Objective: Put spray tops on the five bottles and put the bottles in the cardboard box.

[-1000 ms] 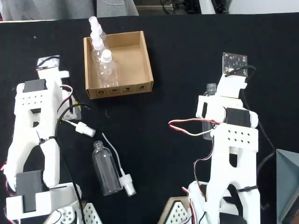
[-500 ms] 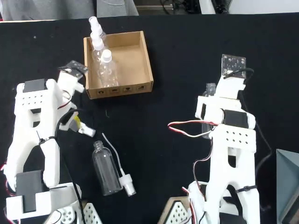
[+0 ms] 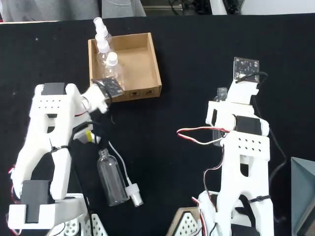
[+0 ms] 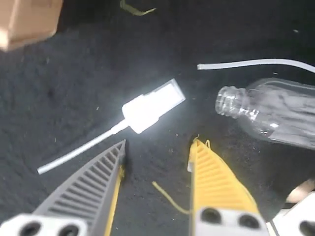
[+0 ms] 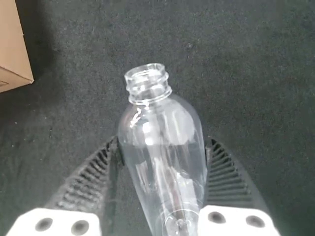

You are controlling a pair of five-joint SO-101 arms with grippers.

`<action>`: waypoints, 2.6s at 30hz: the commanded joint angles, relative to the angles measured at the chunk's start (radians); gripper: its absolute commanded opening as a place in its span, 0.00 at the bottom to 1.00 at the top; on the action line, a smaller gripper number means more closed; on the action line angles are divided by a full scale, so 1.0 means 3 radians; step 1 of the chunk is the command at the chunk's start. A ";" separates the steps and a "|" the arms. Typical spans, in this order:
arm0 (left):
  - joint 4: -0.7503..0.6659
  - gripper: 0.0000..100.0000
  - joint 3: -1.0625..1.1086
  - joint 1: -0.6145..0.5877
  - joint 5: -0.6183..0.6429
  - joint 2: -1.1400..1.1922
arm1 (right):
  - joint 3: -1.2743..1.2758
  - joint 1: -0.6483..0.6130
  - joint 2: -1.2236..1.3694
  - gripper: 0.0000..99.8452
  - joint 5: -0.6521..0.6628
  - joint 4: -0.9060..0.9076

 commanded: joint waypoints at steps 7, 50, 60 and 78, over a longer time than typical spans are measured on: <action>-0.0082 0.19 -0.0049 0.0146 -0.0414 -0.0010 | -0.0018 0.0102 -0.0130 0.14 0.0010 -0.0092; -0.0527 0.03 0.0125 0.0217 -0.0036 0.0844 | -0.0018 0.0102 -0.0130 0.14 0.0010 -0.0097; 0.0056 0.03 -0.0371 0.0222 0.0389 0.0844 | -0.0018 0.0102 -0.0130 0.14 0.0010 -0.0097; 0.0578 0.03 -0.1107 0.0248 0.1156 0.0839 | -0.0018 0.0102 -0.0136 0.14 0.0010 -0.0092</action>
